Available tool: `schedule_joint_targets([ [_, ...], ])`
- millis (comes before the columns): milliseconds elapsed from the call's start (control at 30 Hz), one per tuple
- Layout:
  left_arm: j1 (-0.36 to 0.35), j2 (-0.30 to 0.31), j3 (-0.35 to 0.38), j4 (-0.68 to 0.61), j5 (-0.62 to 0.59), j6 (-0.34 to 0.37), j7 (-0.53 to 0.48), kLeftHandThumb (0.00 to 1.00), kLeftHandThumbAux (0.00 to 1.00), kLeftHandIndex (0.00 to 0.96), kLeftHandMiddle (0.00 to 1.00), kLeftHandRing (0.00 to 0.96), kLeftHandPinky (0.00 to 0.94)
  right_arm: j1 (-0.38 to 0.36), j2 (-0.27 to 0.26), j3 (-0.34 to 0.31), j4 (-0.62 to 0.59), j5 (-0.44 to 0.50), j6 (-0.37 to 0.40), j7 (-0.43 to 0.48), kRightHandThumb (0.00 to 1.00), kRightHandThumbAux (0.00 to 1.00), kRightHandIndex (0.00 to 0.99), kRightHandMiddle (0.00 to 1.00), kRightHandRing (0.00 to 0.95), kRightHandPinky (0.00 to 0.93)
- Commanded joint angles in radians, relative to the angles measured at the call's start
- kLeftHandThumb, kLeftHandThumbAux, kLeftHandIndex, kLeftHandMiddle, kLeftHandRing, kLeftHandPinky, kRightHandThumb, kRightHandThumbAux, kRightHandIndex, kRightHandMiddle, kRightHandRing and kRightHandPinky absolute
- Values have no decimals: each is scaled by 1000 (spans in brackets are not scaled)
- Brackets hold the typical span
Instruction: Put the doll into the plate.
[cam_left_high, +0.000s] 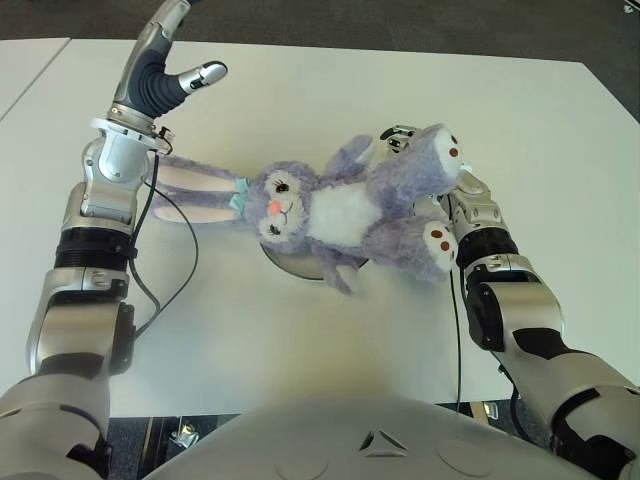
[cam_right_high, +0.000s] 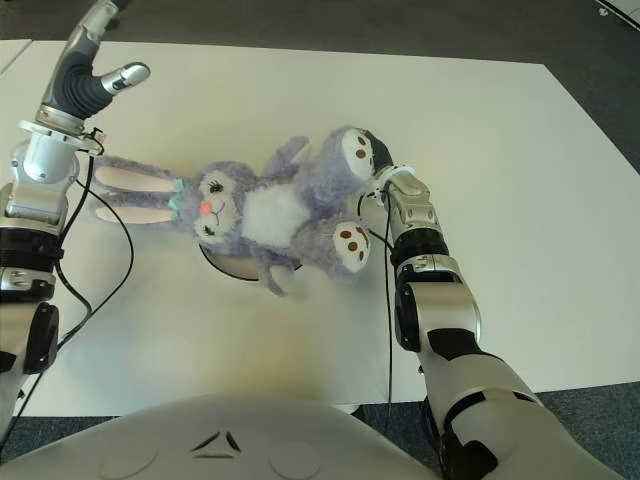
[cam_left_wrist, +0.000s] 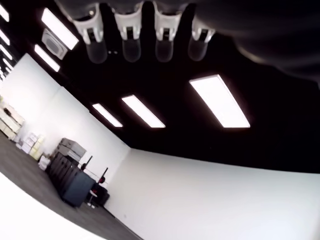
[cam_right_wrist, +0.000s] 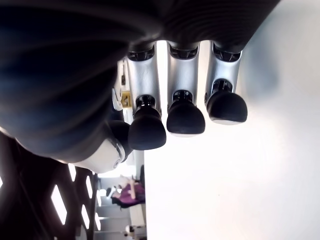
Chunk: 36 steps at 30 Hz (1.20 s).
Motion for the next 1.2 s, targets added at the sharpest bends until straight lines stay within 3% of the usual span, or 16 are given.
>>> schedule_joint_targets([
  [33, 8, 3, 51, 31, -93, 26, -20, 0, 253, 0, 0, 0, 0, 67, 23, 15, 75, -30, 48, 1, 687, 729, 438, 831, 814, 794],
  [300, 40, -18, 109, 83, -180, 25, -5, 0, 327, 0, 0, 0, 0, 58, 19, 17, 88, -35, 42, 0, 688, 729, 438, 825, 809, 796],
  [633, 72, -61, 129, 90, -273, 21, -46, 0, 277, 0, 4, 0, 0, 50, 21, 11, 101, -33, 42, -1, 688, 729, 438, 820, 803, 789],
  [833, 145, -76, 158, 37, -290, 27, -18, 0, 280, 0, 90, 46, 8, 51, 22, 5, 103, -29, 42, -1, 688, 729, 438, 821, 805, 799],
  [900, 171, -92, 178, 13, -301, 27, 3, 0, 288, 13, 175, 151, 112, 53, 21, 1, 101, -26, 44, -2, 688, 728, 438, 820, 805, 798],
  [967, 184, -106, 193, -2, -308, 31, 14, 0, 303, 77, 287, 288, 288, 55, 22, -2, 99, -24, 44, -2, 689, 728, 438, 817, 803, 789],
  [1067, 211, -127, 215, -20, -325, 36, 30, 0, 327, 188, 390, 400, 417, 56, 21, -6, 98, -23, 44, -2, 690, 728, 438, 814, 799, 781],
  [1200, 252, -163, 249, -33, -367, 48, 47, 0, 368, 301, 474, 487, 504, 57, 21, -8, 99, -24, 42, -1, 690, 727, 439, 812, 797, 781],
])
